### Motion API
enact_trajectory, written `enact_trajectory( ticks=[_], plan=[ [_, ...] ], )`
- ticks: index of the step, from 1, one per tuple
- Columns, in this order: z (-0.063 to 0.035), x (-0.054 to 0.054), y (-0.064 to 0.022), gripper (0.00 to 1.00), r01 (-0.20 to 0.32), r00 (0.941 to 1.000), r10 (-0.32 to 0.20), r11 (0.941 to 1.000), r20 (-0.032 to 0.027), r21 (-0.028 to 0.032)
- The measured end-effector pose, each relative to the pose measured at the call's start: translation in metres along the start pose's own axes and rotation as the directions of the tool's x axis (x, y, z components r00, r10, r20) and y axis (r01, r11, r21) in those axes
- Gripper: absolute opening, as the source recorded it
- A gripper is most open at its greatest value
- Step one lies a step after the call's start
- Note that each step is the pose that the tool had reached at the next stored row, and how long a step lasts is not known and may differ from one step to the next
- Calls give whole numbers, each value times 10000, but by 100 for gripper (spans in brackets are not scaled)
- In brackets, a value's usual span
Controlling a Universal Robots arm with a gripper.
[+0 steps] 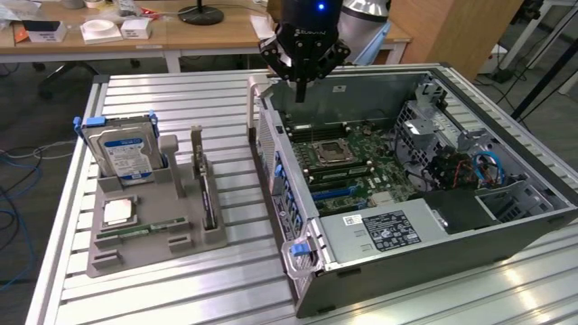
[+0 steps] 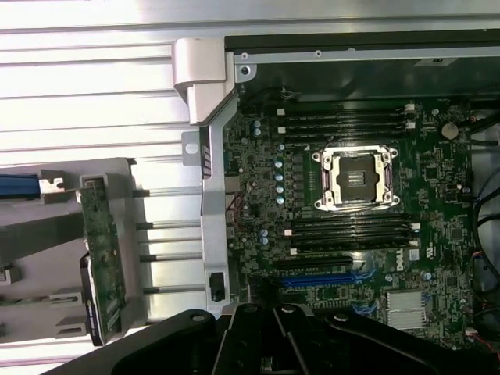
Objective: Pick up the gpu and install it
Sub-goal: 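Reach for the gpu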
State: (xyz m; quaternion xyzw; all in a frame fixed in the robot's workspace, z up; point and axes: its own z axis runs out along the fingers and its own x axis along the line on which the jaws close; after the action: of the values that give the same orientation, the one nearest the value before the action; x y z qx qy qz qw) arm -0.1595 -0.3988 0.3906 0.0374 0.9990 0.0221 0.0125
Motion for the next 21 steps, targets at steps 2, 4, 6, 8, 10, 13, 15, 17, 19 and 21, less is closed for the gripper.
enact_trajectory(
  ticks=[2, 4, 6, 8, 10, 13, 15, 17, 19, 21],
  plan=[
    [0, 11, -1, 11, 0, 10000, 0, 10000, 0, 0],
    [0, 23, -2, 11, 0, 10000, 0, 10000, -1, 0],
    [0, 36, -3, 11, 0, 10000, 0, 10000, 0, 0],
    [0, 50, -4, 11, 0, 10000, 0, 10000, 0, 0],
    [0, 64, -5, 11, 0, 10000, 0, 10000, 0, 0],
    [0, 95, -7, 11, 0, 10000, 0, 10000, 0, -1],
    [0, 106, -8, 11, 0, 10000, 0, 10000, 0, 0],
    [0, 118, -9, 11, 0, 10000, 0, 10000, 0, 0],
    [1, 130, -10, 11, 0, 10000, 0, 10000, 0, -1],
    [1, 143, -11, 11, 1, 10000, -1, 10000, 0, 0]
  ],
)
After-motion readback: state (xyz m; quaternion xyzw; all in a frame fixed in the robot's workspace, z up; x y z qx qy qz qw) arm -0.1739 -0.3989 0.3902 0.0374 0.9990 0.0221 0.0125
